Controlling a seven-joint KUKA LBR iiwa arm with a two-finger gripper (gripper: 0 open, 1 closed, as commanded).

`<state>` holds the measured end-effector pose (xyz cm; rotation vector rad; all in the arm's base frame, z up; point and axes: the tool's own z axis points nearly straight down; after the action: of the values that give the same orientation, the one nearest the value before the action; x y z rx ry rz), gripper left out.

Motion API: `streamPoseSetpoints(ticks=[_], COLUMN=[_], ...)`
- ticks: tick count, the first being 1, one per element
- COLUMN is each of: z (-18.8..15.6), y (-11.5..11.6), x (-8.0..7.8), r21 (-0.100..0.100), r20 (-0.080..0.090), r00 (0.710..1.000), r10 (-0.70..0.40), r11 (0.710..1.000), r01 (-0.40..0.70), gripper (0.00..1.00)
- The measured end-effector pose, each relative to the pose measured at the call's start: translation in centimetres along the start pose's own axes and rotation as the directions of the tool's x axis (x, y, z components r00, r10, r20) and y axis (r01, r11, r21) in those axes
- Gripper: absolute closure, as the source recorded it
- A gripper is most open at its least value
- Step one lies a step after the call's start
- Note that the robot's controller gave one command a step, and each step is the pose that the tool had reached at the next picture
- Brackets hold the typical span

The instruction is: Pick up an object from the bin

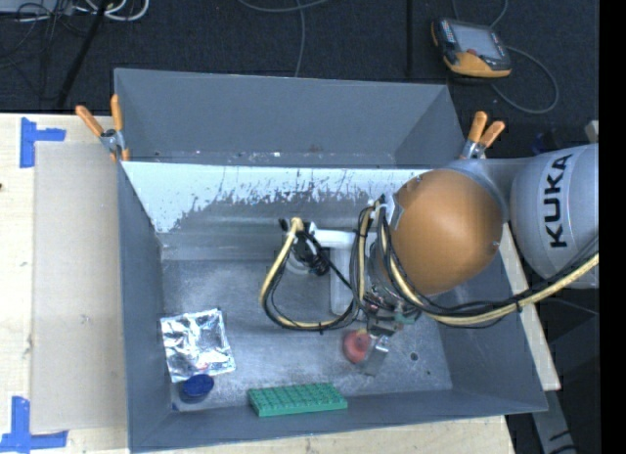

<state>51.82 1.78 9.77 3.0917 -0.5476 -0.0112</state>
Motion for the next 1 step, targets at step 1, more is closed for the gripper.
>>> streamPoseSetpoints(ticks=[1], z=[0.64], y=[-1.24], x=[-0.17], r21=[-0.001], r20=[-0.002], r00=[0.999], r10=[-0.043], r11=[0.999], r01=[0.043], gripper=[0.00])
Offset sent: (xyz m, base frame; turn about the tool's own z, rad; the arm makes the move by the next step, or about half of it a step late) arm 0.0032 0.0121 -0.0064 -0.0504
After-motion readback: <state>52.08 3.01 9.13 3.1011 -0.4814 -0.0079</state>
